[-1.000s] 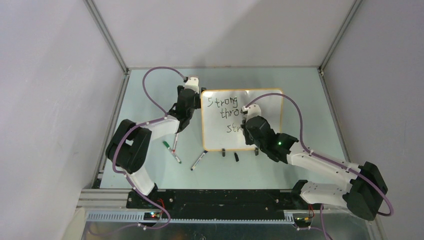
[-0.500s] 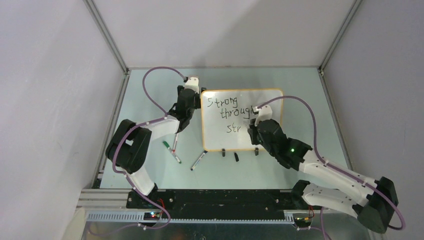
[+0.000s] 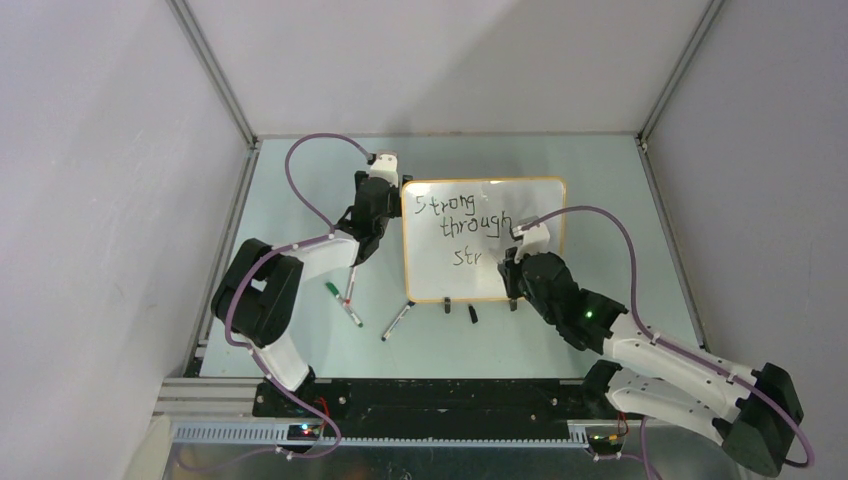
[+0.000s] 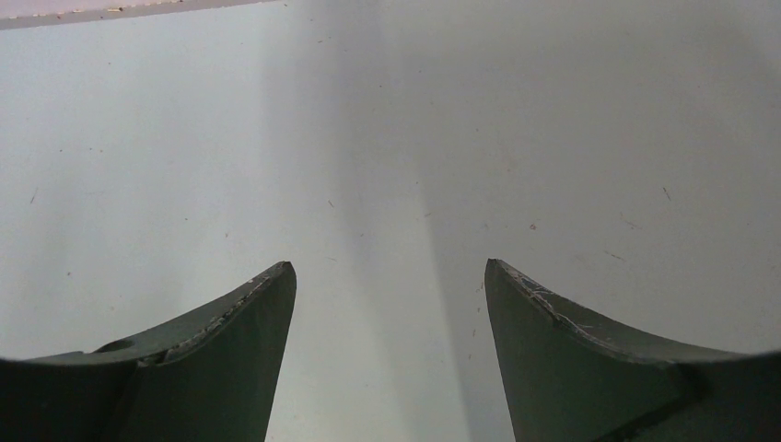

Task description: Write a sentence on the whiteboard

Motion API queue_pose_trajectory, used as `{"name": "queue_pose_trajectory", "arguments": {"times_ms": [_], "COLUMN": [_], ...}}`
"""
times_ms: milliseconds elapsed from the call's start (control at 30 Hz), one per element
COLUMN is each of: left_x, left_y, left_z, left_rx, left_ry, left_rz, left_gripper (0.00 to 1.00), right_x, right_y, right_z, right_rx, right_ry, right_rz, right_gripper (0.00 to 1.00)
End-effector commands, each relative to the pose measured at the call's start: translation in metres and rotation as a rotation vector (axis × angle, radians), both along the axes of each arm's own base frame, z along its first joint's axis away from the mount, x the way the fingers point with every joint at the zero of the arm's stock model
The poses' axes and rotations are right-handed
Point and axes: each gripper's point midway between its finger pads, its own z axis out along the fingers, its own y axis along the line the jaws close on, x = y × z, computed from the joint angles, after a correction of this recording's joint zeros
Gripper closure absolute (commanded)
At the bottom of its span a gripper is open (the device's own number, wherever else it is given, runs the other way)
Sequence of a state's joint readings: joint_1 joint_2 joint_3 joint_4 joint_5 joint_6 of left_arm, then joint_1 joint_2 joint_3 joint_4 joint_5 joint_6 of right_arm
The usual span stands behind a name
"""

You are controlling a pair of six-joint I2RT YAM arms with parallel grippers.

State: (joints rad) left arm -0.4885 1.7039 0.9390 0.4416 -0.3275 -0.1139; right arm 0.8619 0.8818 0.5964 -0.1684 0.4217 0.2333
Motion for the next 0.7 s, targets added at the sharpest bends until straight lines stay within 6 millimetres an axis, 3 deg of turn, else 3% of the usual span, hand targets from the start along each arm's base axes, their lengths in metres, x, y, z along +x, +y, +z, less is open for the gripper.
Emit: {"name": "queue_pose_trajectory", "arguments": {"times_ms": [0,667], "left_x": [0.002,0.002], "left_y": [-0.005,-0.005], "left_z": [0.017,0.017], "left_rx": [-0.032,-0.032], "left_ry": [-0.050,-0.049], "left_rz": [-0.013,-0.014], "left_gripper": [0.19,0.19], "right_x": [0.007,0.007], "right_y": [0.009,0.020], "right_z": [0.011,0.001], "right_rx": [0.034,-0.015], "right_ry": [-0.047,-0.034], "right_rz": [-0.005,0.019], "right_gripper": [1.00,1.00]}}
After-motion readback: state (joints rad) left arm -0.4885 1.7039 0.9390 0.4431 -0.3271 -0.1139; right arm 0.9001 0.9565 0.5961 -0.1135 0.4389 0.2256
